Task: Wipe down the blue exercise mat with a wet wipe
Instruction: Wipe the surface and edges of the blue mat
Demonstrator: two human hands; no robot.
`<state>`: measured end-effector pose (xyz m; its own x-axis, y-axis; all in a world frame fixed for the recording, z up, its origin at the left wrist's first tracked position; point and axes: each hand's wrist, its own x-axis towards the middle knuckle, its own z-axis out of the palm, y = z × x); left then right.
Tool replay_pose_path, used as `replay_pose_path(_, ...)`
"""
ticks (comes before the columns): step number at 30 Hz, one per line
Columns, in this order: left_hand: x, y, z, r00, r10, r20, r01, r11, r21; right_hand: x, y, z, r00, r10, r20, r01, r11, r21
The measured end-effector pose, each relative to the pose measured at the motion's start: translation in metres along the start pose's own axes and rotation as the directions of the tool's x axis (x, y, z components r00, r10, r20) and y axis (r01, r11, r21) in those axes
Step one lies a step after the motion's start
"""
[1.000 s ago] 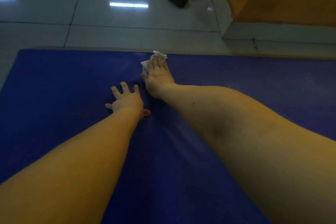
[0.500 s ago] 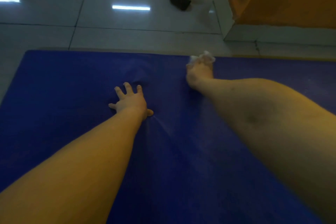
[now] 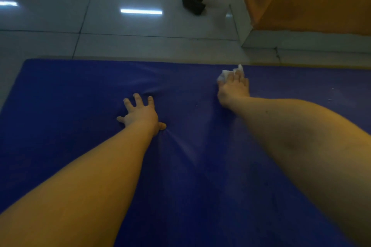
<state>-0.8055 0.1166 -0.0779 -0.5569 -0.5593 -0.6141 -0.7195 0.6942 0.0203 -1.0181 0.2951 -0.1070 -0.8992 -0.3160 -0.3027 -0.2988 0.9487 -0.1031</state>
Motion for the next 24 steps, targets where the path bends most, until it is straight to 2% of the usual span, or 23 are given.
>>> replay_pose_path(2, 0.0, 0.001, 0.001, 1.0, -0.001, -0.003, 0.001, 1.0, -0.004, -0.007, -0.011, 0.001, 0.995, 0.095, -0.004, -0.095, 0.995, -0.002)
replay_pose_path(3, 0.001, 0.001, 0.001, 1.0, -0.003, -0.006, 0.003, 1.0, -0.003, -0.01, -0.026, 0.007, 0.997, 0.062, -0.034, -0.063, 0.998, -0.016)
replay_pose_path(6, 0.002, 0.001, 0.002, 1.0, 0.001, -0.007, -0.001, 1.0, -0.005, -0.04, -0.086, 0.032, 0.967, -0.244, -0.074, 0.24, 0.969, -0.062)
replay_pose_path(9, 0.002, 0.001, 0.003, 1.0, -0.008, -0.015, 0.008, 1.0, -0.005, -0.081, -0.129, 0.051, 0.832, -0.555, 0.026, 0.555, 0.828, -0.077)
replay_pose_path(10, 0.002, 0.0, 0.002, 1.0, -0.011, -0.017, 0.01, 1.0, -0.002, -0.085, -0.131, 0.052, 0.794, -0.604, 0.066, 0.608, 0.791, -0.073)
replay_pose_path(12, 0.001, 0.0, 0.001, 1.0, -0.003, -0.01, 0.003, 1.0, -0.006, -0.078, -0.119, 0.044, 0.764, -0.642, 0.064, 0.644, 0.763, -0.044)
replay_pose_path(14, 0.0, -0.001, 0.0, 1.0, 0.005, 0.0, -0.005, 1.0, -0.007, -0.06, -0.09, 0.035, 0.786, -0.619, -0.015, 0.618, 0.786, -0.012)
replay_pose_path(15, 0.0, -0.002, 0.0, 1.0, 0.006, 0.002, -0.006, 1.0, -0.005, -0.05, -0.071, 0.03, 0.823, -0.565, -0.054, 0.566, 0.824, 0.006)
replay_pose_path(18, -0.001, -0.002, 0.001, 1.0, 0.014, -0.008, -0.014, 1.0, 0.007, -0.026, -0.012, 0.018, 0.954, -0.281, -0.104, 0.283, 0.959, 0.005)
replay_pose_path(21, -0.003, -0.001, 0.001, 1.0, 0.017, -0.009, -0.017, 1.0, 0.006, -0.019, 0.007, 0.018, 1.0, 0.021, -0.023, -0.021, 1.0, 0.0)
replay_pose_path(23, -0.004, 0.0, 0.001, 1.0, 0.013, -0.009, -0.012, 1.0, 0.002, -0.027, -0.013, 0.023, 0.998, 0.052, -0.046, -0.051, 0.999, 0.008)
replay_pose_path(24, -0.004, 0.001, 0.0, 1.0, 0.01, -0.009, -0.009, 1.0, 0.001, -0.036, -0.03, 0.025, 0.997, 0.01, -0.073, -0.008, 1.0, 0.031)
